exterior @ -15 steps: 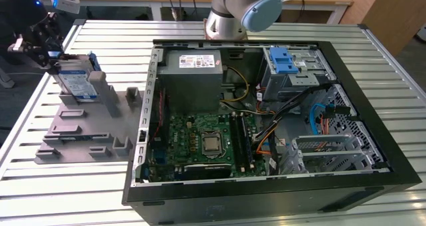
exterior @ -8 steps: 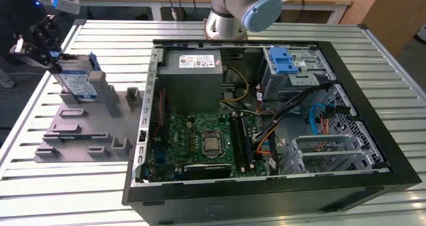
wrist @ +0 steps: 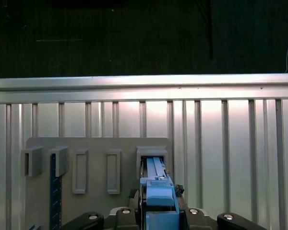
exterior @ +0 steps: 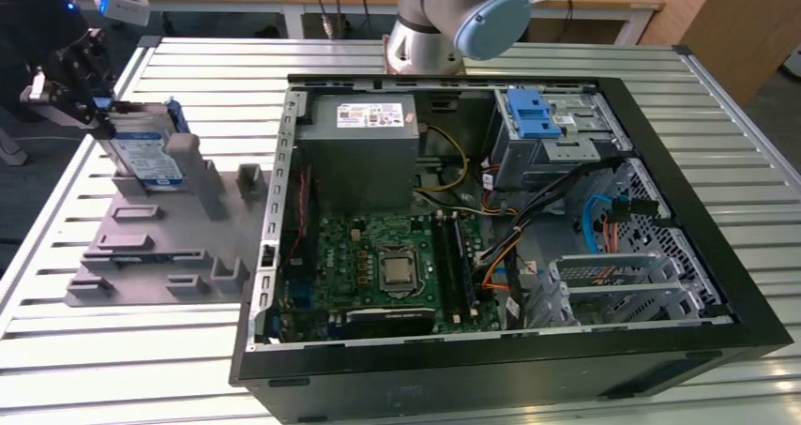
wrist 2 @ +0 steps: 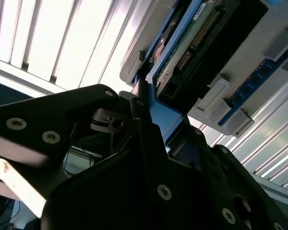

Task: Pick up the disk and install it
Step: 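Pick up the disk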

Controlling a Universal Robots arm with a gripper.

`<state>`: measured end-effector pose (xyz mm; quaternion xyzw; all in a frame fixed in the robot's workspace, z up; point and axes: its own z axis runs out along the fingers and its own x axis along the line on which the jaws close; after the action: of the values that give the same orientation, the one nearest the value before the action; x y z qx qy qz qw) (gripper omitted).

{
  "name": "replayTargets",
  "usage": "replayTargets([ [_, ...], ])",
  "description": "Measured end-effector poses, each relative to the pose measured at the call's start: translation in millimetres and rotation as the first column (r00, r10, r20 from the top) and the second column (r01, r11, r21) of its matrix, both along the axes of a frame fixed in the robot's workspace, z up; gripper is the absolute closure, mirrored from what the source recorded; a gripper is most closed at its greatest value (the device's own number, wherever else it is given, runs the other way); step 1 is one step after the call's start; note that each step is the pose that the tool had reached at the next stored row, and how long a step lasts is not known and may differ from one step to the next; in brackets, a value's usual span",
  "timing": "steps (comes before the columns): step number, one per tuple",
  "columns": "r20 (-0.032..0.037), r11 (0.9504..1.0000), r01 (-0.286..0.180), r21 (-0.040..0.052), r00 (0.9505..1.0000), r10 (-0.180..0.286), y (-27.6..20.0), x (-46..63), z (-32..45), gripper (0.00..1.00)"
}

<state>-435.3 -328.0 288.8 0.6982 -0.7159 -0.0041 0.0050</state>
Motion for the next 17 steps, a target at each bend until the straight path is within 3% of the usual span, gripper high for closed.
replayTargets([
  [13,0.0001,0.9999,-0.016,0.0000,0.9999,0.016,-0.1,0.0,0.1,0.56],
  [15,0.0001,0.9999,-0.016,0.0000,0.9999,0.016,0.0,0.0,0.4,0.64],
  [17,-0.0001,0.9999,-0.016,-0.0001,0.9999,0.016,0.0,0.0,1.0,0.64],
])
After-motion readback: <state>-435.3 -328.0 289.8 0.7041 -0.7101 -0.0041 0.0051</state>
